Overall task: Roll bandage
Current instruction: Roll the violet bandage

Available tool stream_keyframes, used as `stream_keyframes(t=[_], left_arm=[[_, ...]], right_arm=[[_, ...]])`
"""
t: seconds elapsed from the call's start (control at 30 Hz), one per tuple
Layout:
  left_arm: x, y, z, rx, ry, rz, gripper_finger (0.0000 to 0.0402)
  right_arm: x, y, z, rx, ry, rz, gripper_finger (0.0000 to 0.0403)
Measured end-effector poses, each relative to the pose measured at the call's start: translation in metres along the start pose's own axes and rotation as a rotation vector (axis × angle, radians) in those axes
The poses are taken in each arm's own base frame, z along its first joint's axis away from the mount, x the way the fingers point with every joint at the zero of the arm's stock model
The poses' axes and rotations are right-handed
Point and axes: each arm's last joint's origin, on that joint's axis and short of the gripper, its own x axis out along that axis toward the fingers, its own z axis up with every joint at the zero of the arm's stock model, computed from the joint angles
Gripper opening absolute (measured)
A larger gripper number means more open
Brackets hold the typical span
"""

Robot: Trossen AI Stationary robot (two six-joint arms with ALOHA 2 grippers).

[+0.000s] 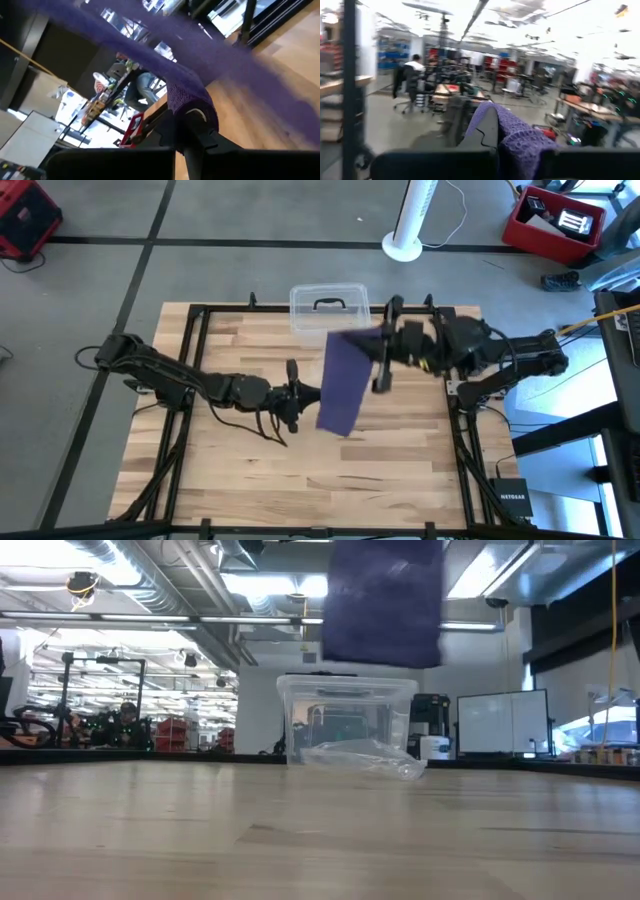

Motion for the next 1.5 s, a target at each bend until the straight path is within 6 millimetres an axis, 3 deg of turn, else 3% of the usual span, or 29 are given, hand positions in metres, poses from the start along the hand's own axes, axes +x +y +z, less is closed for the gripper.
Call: stream_keyframes(t=[0.23,0.43,0.57,0.7,0.9,1.0,1.17,1.3,1.5], left_arm=[[-0.001,-0.012,0.006,-0.02,-0.022,-0.024,0.0],[-0.003,-0.022,-0.001,-0.201,-0.036,-0.088,0.0],[-0.009,-0.037,-0.019,-0.306,-0.043,-0.085,0.0],[-0.017,-0.048,-0.036,-0.426,-0.097,-0.044,0.0],[-0.016,-0.065,-0.049,-0.505,-0.076,-0.072,0.0],[-0.012,-0.073,-0.054,-0.534,-0.049,-0.085,0.0],[-0.004,-0.081,-0.067,-0.587,0.01,-0.09,0.0004],[0.002,-0.087,-0.076,-0.623,0.053,-0.092,0.0006],[0.005,-0.094,-0.081,-0.648,0.084,-0.102,0.0004]], right_arm=[[0.009,-0.042,-0.016,0.022,0.088,-0.14,0.0004],[0.022,-0.064,-0.051,0.037,0.261,-0.156,0.0014],[0.034,-0.073,-0.094,0.075,0.377,-0.162,0.0056],[0.041,-0.078,-0.145,0.141,0.518,-0.162,0.0125],[0.048,-0.07,-0.213,0.178,0.732,-0.125,0.0229],[0.048,-0.067,-0.225,0.195,0.792,-0.076,0.0267],[0.04,-0.063,-0.23,0.246,0.894,0.003,0.0305],[0.032,-0.057,-0.239,0.344,1.023,0.123,0.0312],[0.031,-0.052,-0.243,0.275,1.065,0.079,0.0306]])
